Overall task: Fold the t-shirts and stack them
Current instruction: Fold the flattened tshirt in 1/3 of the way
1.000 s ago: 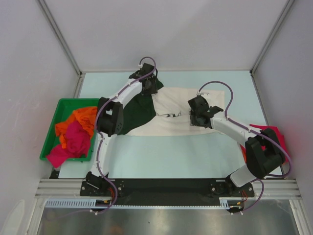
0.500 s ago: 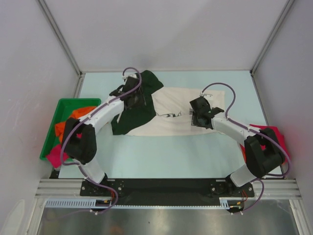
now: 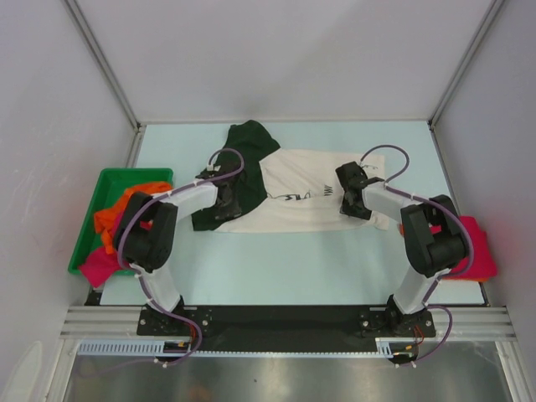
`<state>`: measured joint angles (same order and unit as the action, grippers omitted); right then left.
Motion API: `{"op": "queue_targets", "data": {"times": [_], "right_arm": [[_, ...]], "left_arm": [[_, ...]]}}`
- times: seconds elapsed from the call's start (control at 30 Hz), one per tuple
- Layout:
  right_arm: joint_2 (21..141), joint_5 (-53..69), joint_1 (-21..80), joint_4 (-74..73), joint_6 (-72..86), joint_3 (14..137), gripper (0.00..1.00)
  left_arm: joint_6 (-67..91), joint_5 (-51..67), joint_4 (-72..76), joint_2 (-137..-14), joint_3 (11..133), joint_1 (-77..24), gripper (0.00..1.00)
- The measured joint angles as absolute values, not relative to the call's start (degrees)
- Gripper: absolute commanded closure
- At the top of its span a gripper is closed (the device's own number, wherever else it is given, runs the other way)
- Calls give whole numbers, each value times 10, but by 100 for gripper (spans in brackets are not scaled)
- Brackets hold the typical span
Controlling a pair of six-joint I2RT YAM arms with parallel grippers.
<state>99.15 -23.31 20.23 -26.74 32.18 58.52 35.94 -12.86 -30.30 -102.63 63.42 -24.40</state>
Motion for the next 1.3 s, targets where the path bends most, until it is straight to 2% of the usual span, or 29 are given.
{"op": "queue_targets", "data": {"times": [0.07,0.4,0.93,1.3], "right_arm": [[1001,-238,203,-278,324,597,50],[1000,-251,214,-294,361,596,49],[933,-246,280,-364,418,533,48],[873,-251,280,-436,431,484,47]], "left_arm": [[363,-128,-308,-1030,639,-241,67],[381,-116,-299,-1018,619,-232,69],[421,-88,-242,-873,451,-233,69],[452,-77,-324,-784,389,-243,69]]}}
